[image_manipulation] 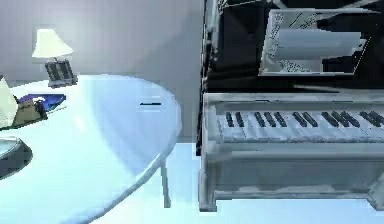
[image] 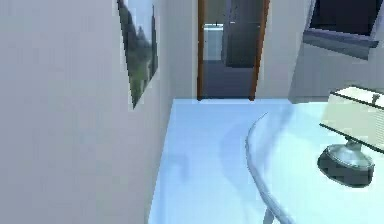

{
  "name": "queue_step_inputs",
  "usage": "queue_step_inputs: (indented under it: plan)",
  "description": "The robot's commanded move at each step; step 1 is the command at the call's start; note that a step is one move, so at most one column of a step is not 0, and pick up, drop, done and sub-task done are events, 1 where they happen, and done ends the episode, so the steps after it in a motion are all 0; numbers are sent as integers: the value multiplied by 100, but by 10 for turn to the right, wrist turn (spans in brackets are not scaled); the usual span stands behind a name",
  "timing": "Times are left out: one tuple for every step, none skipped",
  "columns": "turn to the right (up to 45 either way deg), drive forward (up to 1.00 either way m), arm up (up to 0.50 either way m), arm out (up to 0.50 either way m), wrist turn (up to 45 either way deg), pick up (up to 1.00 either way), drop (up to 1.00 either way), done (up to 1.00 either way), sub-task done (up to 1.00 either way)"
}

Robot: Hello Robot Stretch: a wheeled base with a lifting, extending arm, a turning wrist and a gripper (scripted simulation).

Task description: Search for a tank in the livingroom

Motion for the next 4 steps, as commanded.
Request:
queue_step_inputs:
  plan:
    - [0,100,0,0,0,0,0,0,0]
    - [120,0,0,0,0,0,0,0,0]
    - [0,25,0,0,0,0,0,0,0]
    - [0,100,0,0,0,0,0,0,0]
